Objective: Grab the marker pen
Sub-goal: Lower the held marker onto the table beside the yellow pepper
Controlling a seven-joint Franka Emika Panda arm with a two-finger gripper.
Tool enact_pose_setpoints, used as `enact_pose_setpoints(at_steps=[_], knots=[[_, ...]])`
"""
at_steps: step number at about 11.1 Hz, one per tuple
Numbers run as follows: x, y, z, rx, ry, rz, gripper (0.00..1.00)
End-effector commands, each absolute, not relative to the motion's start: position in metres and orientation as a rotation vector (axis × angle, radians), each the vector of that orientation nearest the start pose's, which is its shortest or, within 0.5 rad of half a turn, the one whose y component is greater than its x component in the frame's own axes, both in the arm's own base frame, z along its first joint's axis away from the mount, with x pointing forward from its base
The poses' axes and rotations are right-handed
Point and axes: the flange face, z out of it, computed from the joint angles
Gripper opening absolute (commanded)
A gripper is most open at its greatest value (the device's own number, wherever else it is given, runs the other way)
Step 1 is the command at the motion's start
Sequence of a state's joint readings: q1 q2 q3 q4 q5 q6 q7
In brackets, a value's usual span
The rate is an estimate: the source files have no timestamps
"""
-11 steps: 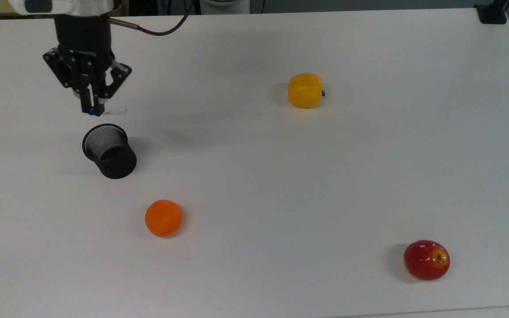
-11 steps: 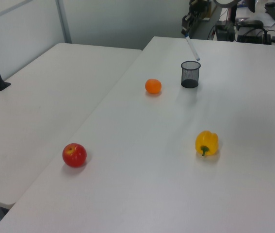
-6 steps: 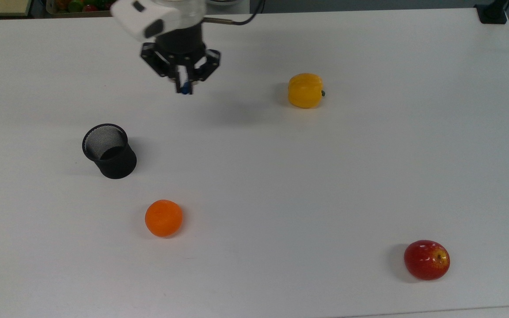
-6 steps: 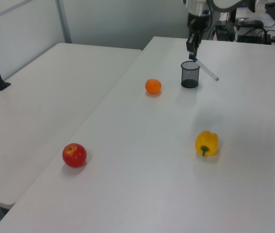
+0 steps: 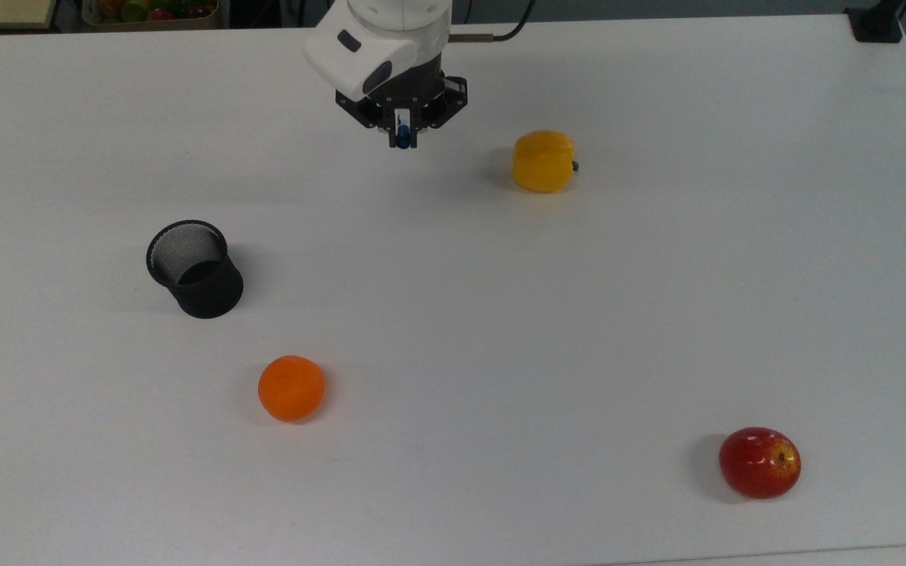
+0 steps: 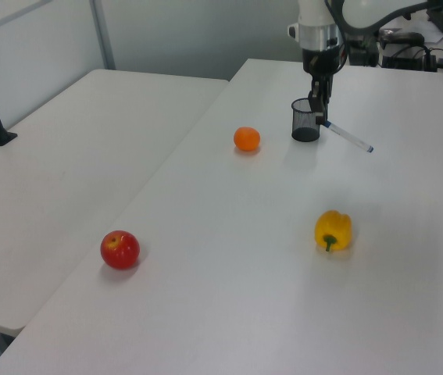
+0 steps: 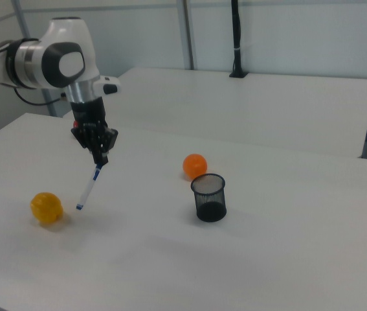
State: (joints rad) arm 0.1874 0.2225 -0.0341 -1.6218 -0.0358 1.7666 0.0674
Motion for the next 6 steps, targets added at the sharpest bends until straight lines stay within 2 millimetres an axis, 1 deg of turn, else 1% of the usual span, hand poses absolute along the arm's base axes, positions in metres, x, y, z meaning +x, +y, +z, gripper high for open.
enact_pose_setpoints(at_steps=[1,3,4,5,6], knots=[[0.619,0.106,0.433,-3.172,-0.179,0.227,0.13],[0.631,0.111,0.400,-3.179,-0.177,0.214,0.13],[0.636,0.111,0.388,-3.182,-0.181,0.194,0.14],[0.640,0.113,0.380,-3.187,-0.185,0.181,0.14],[0.640,0.112,0.380,-3.188,-0.186,0.179,0.14]])
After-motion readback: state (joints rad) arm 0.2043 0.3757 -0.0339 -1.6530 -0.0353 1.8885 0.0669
